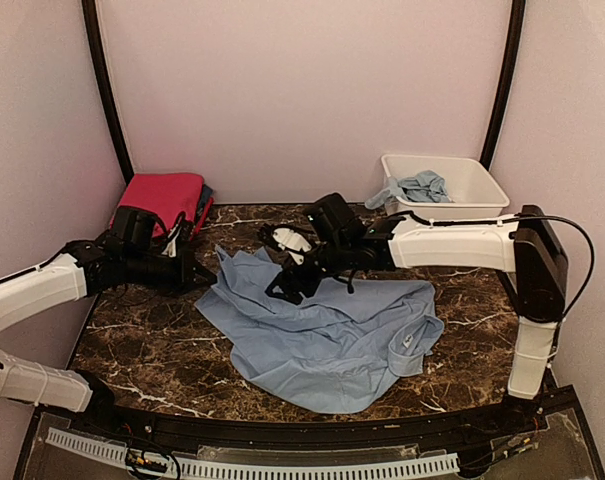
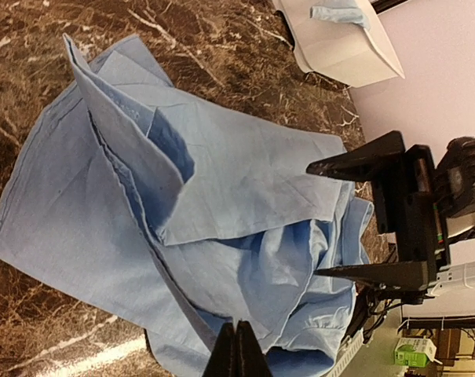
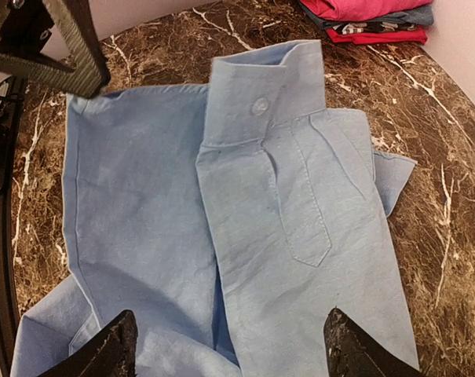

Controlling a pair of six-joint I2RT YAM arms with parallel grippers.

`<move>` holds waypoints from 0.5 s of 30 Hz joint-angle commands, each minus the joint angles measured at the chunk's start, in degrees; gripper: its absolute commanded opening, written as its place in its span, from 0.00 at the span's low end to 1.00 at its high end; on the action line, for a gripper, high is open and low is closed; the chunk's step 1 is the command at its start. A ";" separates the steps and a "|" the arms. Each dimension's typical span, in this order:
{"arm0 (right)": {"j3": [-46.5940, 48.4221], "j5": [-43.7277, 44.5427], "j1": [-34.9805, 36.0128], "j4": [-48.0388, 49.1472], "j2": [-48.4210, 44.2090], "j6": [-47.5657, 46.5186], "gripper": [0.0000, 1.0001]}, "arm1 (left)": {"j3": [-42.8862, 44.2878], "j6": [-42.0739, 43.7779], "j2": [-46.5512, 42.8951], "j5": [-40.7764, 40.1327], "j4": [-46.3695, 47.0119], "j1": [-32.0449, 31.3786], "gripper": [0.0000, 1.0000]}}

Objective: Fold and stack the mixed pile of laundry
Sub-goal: Pick up the crumpled shirt from the center of the board.

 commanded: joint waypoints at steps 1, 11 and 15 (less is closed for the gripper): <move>5.38 1.24 -0.08 1.60 3.33 0.81 0.76 | -4.29 0.69 -0.98 -1.74 -5.58 -0.28 0.00; 19.16 1.22 2.47 -5.03 15.93 -1.91 0.70 | -13.50 -9.54 3.30 -7.45 -2.71 -0.22 0.00; 25.08 3.70 2.87 -7.29 21.02 -2.46 0.75 | -14.33 -10.22 3.51 -7.37 -1.22 -0.24 0.00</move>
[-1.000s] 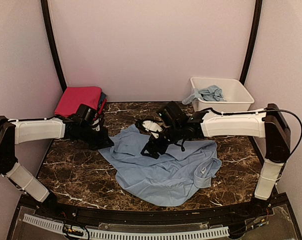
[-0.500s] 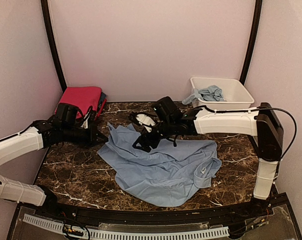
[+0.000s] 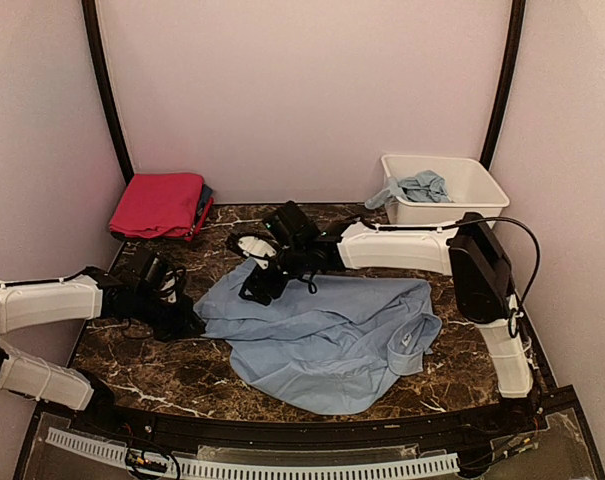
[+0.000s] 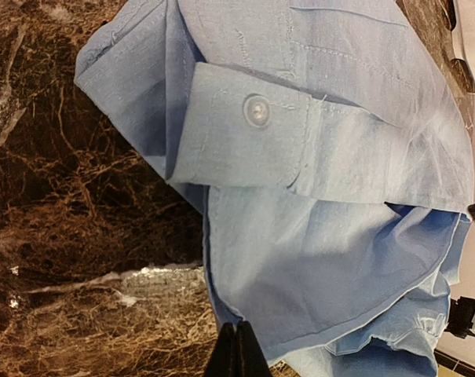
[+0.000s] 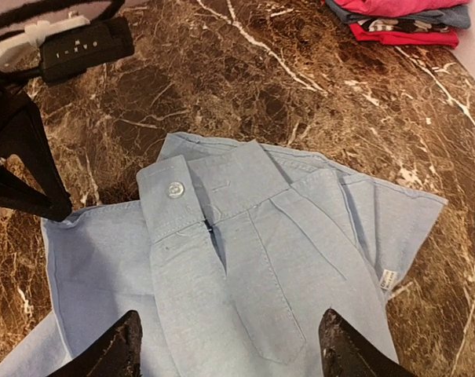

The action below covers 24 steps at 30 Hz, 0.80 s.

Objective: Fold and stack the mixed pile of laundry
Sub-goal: Pick up the crumpled shirt from the center of the board.

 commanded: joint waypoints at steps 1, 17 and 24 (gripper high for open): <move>6.64 3.16 1.05 -3.16 4.95 -1.36 0.79 | -0.82 -2.07 -0.12 -0.96 2.41 -0.06 0.00; 12.60 9.71 4.19 -8.47 14.82 -7.83 0.96 | -1.72 -1.88 1.65 0.73 5.46 -0.04 0.00; 16.52 20.79 1.52 -8.16 17.43 -5.03 0.77 | -1.74 -1.60 1.15 0.15 4.68 -0.03 0.00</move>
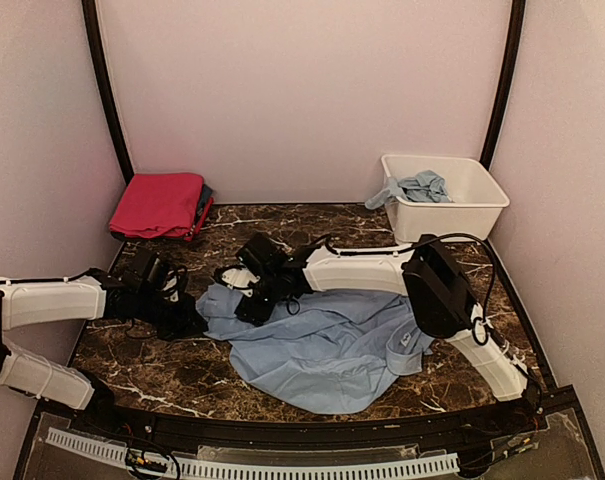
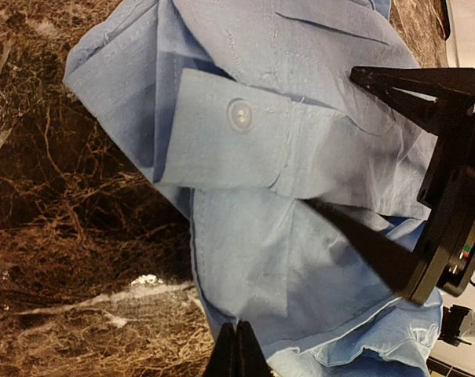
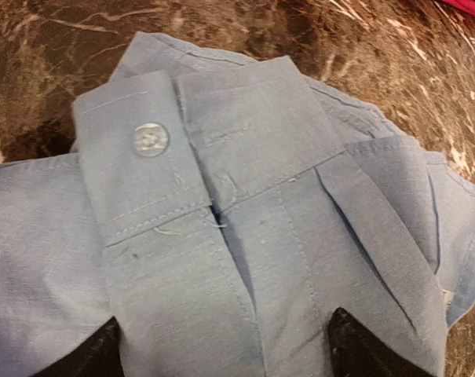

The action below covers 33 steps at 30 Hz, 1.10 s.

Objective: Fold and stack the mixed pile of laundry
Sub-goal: Pick up the crumpled shirt from the center of the board.

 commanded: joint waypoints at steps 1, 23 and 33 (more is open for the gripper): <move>2.63 9.62 -2.93 -0.24 1.43 1.92 0.68 | -0.87 0.08 -0.55 -0.11 -0.03 -0.04 0.00; -9.12 15.20 -7.88 7.10 -31.91 3.58 0.00 | 0.72 2.22 -0.57 -2.65 2.09 0.08 0.00; -23.01 24.07 -14.04 6.41 -59.51 9.37 0.00 | 13.75 11.14 7.77 -8.55 0.50 0.12 0.60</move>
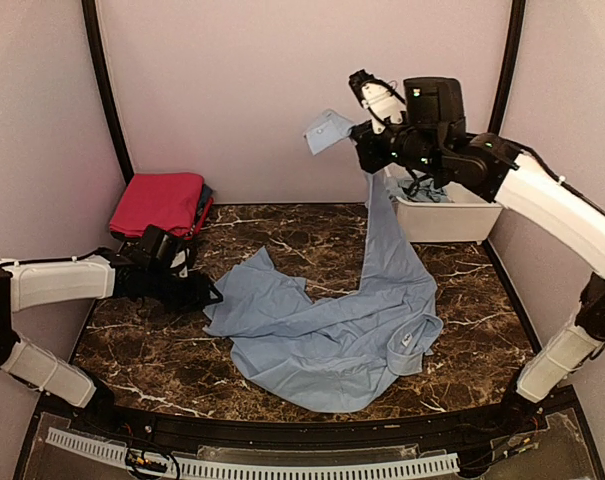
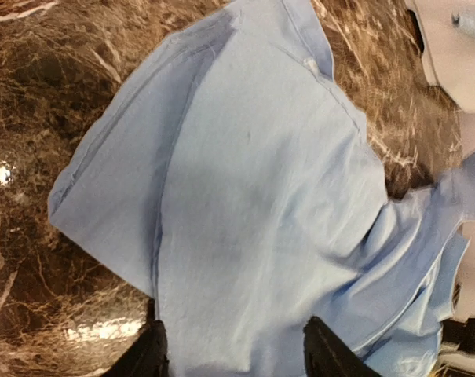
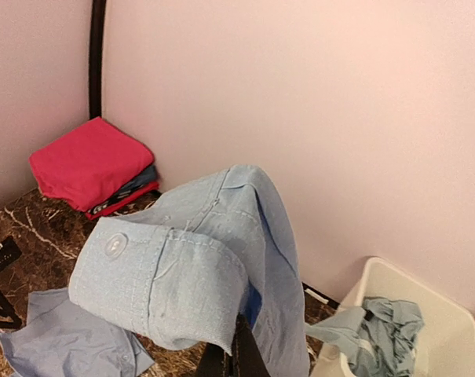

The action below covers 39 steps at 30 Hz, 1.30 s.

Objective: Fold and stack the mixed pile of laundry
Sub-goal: Pick up the crumpled shirt from the center of the board.

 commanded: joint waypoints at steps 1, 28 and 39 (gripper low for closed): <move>-6.64 6.14 -3.09 0.37 -10.89 4.29 0.00 | 7.89 6.33 4.36 -4.69 -0.36 0.13 0.63; -15.63 7.74 -13.50 -5.26 -30.55 5.49 0.00 | -11.55 12.51 -17.71 9.55 26.91 0.31 0.70; -13.79 7.03 -14.30 -5.01 -30.00 4.36 0.00 | -12.29 25.25 -16.94 -4.64 25.16 -10.65 0.69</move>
